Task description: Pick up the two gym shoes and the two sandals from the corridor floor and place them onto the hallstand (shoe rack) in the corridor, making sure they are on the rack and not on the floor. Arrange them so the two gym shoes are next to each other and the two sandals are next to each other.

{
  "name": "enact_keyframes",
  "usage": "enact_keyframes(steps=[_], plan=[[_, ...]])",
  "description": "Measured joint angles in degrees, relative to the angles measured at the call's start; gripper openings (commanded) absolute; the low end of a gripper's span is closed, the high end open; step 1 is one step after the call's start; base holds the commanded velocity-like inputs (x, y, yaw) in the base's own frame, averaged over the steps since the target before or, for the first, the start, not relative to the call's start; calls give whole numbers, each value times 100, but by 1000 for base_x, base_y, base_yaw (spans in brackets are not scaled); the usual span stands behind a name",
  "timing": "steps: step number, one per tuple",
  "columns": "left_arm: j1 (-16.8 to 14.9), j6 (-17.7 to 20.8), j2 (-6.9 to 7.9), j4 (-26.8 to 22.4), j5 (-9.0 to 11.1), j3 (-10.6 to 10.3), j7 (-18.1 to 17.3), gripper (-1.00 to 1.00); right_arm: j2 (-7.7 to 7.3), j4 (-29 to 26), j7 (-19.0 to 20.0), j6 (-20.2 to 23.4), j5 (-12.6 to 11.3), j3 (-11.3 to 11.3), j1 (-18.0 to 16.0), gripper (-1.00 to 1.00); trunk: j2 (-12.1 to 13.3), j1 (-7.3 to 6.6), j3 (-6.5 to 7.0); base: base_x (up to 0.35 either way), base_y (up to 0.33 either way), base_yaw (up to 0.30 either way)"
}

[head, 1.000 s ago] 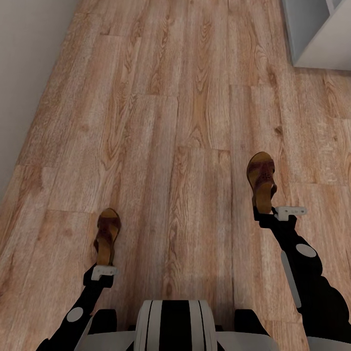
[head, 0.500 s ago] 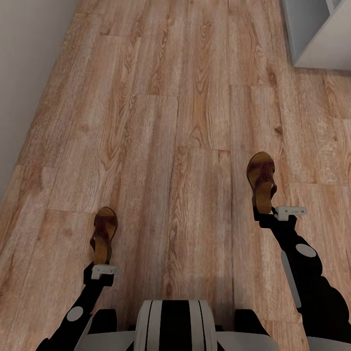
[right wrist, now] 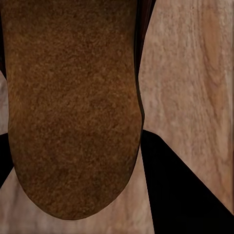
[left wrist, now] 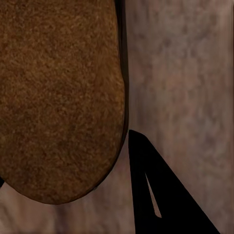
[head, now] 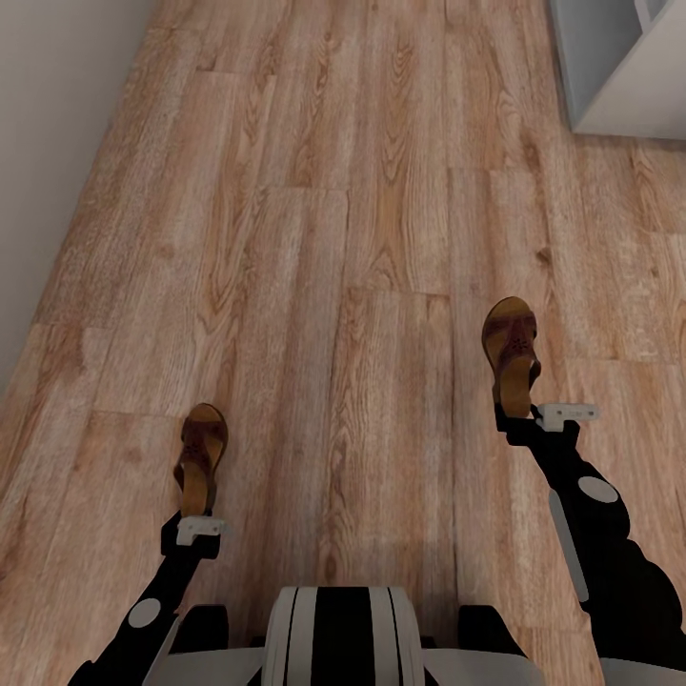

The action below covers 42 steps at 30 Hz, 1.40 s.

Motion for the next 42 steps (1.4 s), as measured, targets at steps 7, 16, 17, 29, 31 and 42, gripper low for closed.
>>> enact_keyframes(steps=[7, 16, 17, 29, 31, 42], plan=[[-7, 5, -1, -4, 1, 2, 0, -100, 0, -1, 0, 0, -1, -2, 0, -100, 9, -18, 155, 0, 0, 0], [-12, 48, -2, -231, -8, -3, -2, -100, 0, 1, 4, 0, 0, 7, 0, -100, 21, -41, 355, 0, 0, 0], [-11, 59, -2, -272, -12, -4, -2, -100, 0, 1, 4, 0, 0, 6, 0, -100, 23, -44, 377, 0, 0, 0], [31, 894, 12, -1394, -22, 19, 12, -100, 3, -1, 5, -8, -1, 9, 0, -100, 39, -75, 643, 0, 0, 0], [50, 1010, 10, -1506, -15, 23, 12, -100, 6, -1, 5, -13, 0, 8, 0, -100, 41, -80, 687, 0, 0, 0], [85, 1177, -2, -1738, 11, 42, 26, -100, 59, 3, -3, -480, -9, 3, 402, -100, 56, -108, 931, 0, 0, 0]])
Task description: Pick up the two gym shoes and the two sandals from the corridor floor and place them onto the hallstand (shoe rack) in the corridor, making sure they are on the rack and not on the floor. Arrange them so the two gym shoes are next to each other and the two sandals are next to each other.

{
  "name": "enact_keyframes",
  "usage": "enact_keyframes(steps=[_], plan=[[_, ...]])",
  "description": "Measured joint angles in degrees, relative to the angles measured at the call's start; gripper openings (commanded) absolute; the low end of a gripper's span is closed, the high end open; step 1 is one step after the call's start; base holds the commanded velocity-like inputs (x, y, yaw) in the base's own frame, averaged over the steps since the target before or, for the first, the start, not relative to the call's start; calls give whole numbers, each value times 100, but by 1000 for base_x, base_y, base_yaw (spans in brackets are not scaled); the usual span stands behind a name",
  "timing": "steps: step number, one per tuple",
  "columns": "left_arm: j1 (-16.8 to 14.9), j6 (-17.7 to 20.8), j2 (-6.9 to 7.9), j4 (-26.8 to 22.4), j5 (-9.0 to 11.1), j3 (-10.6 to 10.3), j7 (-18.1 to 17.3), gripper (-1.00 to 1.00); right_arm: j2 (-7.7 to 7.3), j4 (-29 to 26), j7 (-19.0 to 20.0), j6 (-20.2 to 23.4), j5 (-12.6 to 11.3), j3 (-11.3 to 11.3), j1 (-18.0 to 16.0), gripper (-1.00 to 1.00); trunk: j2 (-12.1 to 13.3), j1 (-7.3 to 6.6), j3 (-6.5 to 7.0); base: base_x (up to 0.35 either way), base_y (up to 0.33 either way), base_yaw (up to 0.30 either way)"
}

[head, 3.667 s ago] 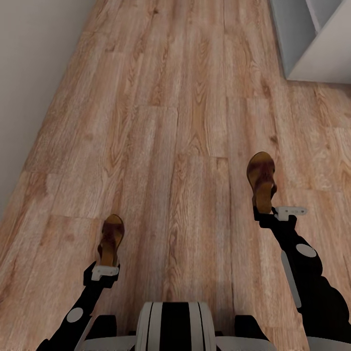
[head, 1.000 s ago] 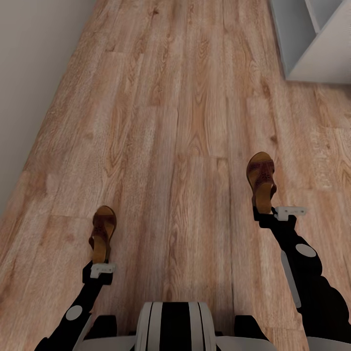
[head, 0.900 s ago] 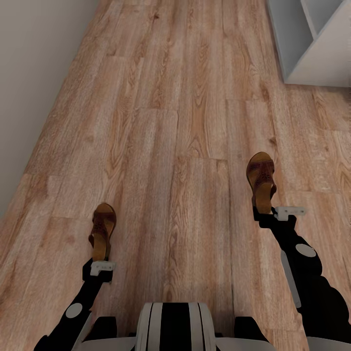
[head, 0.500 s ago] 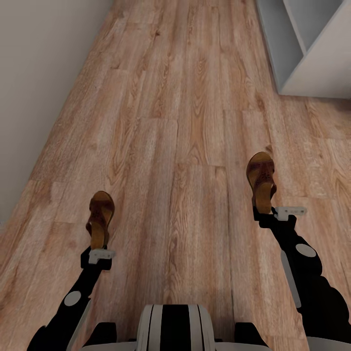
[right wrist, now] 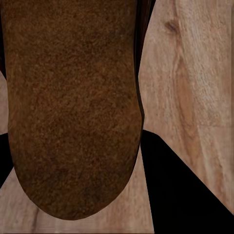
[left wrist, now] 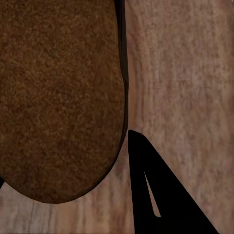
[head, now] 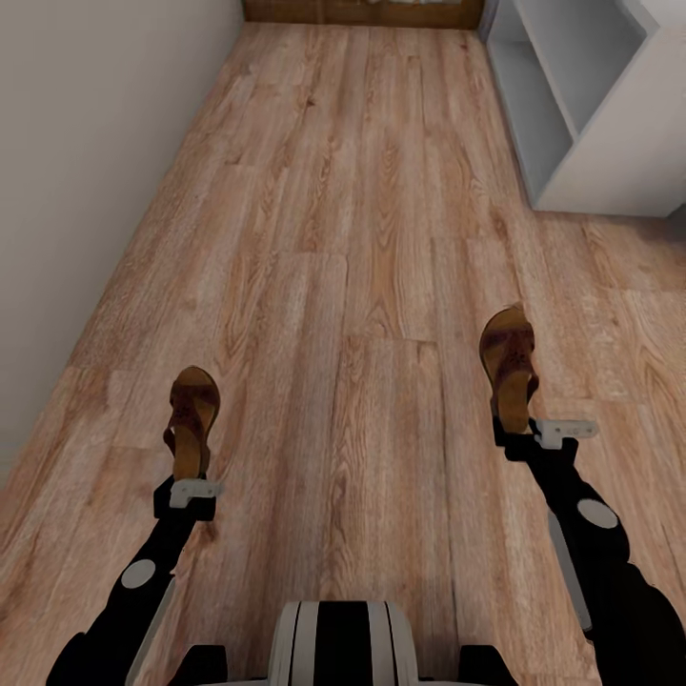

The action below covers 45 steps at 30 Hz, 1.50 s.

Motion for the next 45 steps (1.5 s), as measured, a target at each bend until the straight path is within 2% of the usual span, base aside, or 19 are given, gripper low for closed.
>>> enact_keyframes(steps=[2, 5, 6, 7, 9, 10, 12, 15, 17, 22, 28, 34, 45], plan=[[1, 4, 0, 23, 11, 17, 1, -100, 3, 7, -1, -182, 0, 3, 124, -100, 3, -5, 44, 0, 0, 0], [2, 7, -12, 128, 35, 60, 2, -100, 14, 43, -4, -687, -2, 8, 496, -100, 7, -13, 110, 0, 0, 0], [5, 5, -39, 374, 75, 88, 12, -100, 45, -5, -3, -1264, -8, 21, 930, -100, 8, -16, 133, 0, 0, 0], [7, 5, -50, 448, 114, 91, 11, -100, 46, 98, -5, -1381, -7, 14, 1243, -100, 9, -18, 159, 0, 0, 0], [11, 10, -49, 471, 178, 92, 10, -100, 46, 129, -10, -1435, -12, 8, 1417, -100, 12, -23, 218, 0, 0, 0], [81, 12, -56, 478, 249, 88, 10, -100, 38, 353, -3, -1474, -13, 4, 1501, -100, 13, -25, 248, 0, 0, 0], [103, 12, -64, 479, 257, 82, 10, -100, 33, 543, 1, -1479, -17, -4, 1516, -100, 16, -31, 310, 0, 0, 0], [112, 12, -75, 480, 260, 77, 10, -100, 32, 713, 13, -1482, -21, -161, 1520, -100, 20, -39, 404, 0, 0, 0], [114, 12, -78, 480, 261, 76, 10, -100, 34, 773, 21, -1478, -22, -275, 1522, -100, 23, -44, 466, 0, 0, 0], [116, 17, -80, 481, 262, 75, 10, -100, 36, 852, 32, -1477, -29, -378, 1523, -100, 29, -57, 622, 0, 0, 0], [117, 23, -87, 481, 262, 60, 10, -100, 36, 873, 35, -1475, -28, -403, 1523, -100, 37, -72, 809, 0, 0, 0], [117, 28, -181, 481, 258, 48, 10, -100, 36, 871, 35, -1474, -24, -412, 1523, -100, 45, -88, 995, 0, 0, 0], [116, 28, -187, 482, 247, 63, 9, -100, 43, 1117, 43, -1481, -31, -393, 1524, -100, 60, -116, 1338, 0, 0, -42]])
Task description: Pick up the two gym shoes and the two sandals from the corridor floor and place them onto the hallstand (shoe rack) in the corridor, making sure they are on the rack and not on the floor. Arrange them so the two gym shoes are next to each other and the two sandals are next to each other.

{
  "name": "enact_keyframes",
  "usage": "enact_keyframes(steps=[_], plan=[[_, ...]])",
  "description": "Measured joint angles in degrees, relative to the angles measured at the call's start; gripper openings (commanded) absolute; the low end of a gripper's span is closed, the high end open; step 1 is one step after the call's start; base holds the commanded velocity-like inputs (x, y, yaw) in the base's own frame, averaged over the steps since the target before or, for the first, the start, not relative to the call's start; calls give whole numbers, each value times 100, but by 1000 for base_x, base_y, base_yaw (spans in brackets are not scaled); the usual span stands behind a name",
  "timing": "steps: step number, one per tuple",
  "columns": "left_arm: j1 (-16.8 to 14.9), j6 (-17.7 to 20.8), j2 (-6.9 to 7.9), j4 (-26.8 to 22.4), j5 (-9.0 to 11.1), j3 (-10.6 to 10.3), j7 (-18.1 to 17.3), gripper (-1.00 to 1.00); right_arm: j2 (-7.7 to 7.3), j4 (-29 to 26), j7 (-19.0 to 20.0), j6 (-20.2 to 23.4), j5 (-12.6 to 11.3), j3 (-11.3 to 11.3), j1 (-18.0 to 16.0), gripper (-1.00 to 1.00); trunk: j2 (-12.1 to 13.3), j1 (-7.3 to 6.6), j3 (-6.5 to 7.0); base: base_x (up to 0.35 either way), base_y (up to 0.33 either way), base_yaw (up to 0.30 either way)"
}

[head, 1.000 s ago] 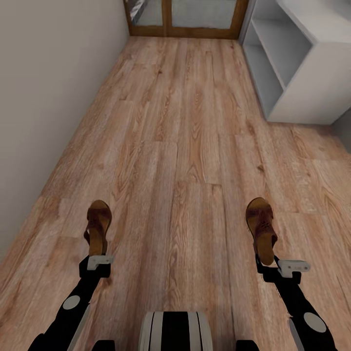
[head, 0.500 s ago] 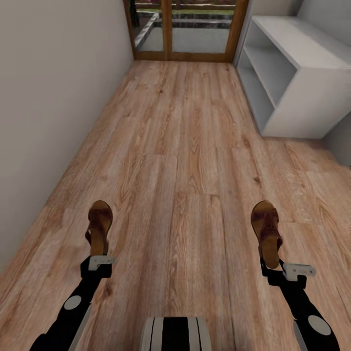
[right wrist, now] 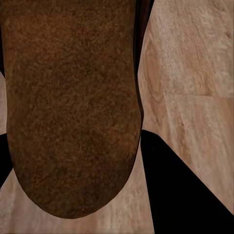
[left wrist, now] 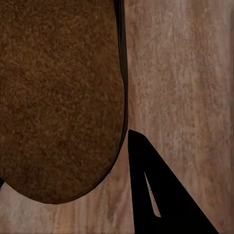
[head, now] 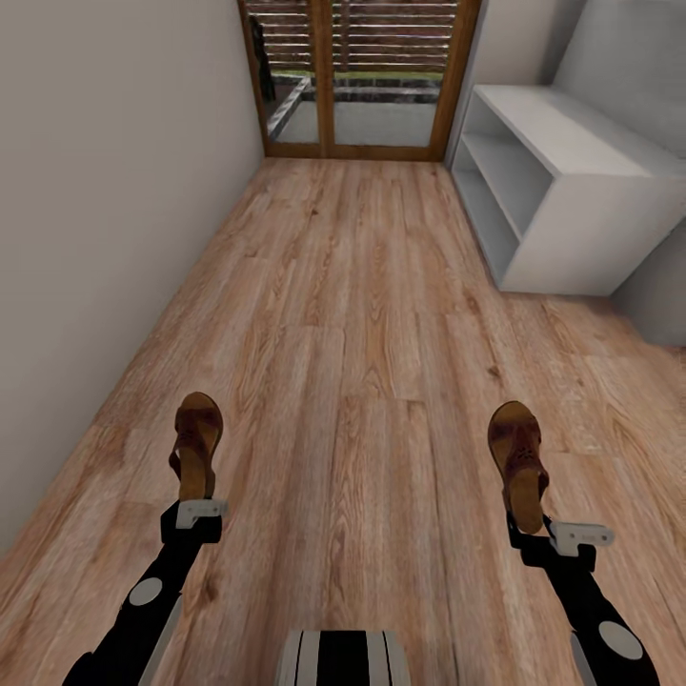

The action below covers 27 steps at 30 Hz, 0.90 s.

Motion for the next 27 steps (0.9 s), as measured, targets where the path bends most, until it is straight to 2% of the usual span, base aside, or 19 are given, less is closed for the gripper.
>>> enact_keyframes(steps=[7, 27], plan=[[0, 0, -14, 90, 6, -19, -1, -100, 1, 28, 8, 0, -7, 9, 0, -100, 9, -18, 218, 0, 0, -67], [0, 0, -17, 158, 14, -24, -6, -100, 10, 163, 2, 0, -1, 20, 0, -100, 810, -456, 757, 0, 0, -67]])
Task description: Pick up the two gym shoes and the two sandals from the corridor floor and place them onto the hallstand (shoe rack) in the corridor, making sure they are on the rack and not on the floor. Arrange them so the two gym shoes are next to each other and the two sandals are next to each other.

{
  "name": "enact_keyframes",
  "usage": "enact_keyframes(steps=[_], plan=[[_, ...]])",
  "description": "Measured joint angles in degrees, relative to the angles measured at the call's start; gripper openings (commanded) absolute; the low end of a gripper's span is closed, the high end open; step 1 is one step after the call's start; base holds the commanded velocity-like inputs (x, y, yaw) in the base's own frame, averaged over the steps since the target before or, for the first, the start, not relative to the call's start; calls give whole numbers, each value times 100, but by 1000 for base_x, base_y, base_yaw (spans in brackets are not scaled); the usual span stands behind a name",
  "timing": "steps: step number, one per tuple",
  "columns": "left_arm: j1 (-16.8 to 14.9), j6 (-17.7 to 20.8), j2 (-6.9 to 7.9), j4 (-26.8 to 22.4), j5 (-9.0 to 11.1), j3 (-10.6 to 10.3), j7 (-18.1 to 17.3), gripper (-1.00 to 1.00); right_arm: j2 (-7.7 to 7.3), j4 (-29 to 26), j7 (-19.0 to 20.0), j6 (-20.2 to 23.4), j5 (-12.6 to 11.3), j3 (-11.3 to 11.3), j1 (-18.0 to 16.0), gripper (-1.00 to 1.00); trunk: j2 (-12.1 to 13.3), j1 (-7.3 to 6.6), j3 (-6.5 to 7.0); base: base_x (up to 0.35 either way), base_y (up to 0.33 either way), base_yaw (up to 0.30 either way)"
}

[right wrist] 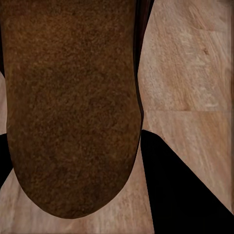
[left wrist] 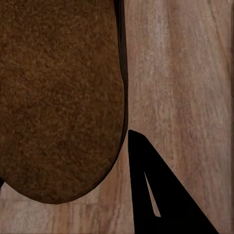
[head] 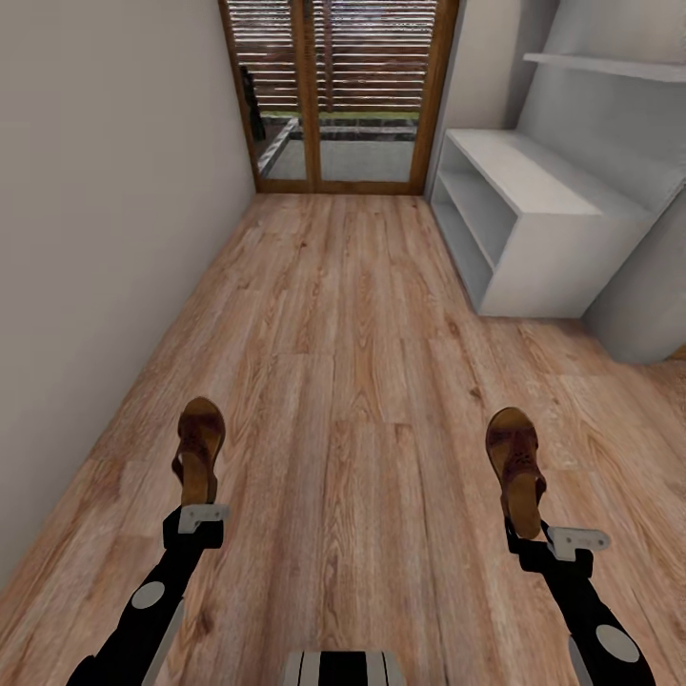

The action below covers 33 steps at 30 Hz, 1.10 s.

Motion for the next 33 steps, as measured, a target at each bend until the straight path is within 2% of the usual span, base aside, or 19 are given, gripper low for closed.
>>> enact_keyframes(steps=[15, 26, 33], plan=[[0, 0, 0, 3, 1, 0, 0, -100, -1, 1, 0, -6, 0, 2, 0, -100, 602, -329, 404, 0, 0, -67], [6, -3, -9, 1, -1, 0, 0, -100, -3, 100, 3, -298, 8, 3, 1, -100, 603, -330, 503, 0, 0, -67], [5, 0, -6, 1, 2, 0, 0, -100, -2, 123, 5, -301, 9, 3, 1, -100, 324, -176, 423, 0, 0, -40]])
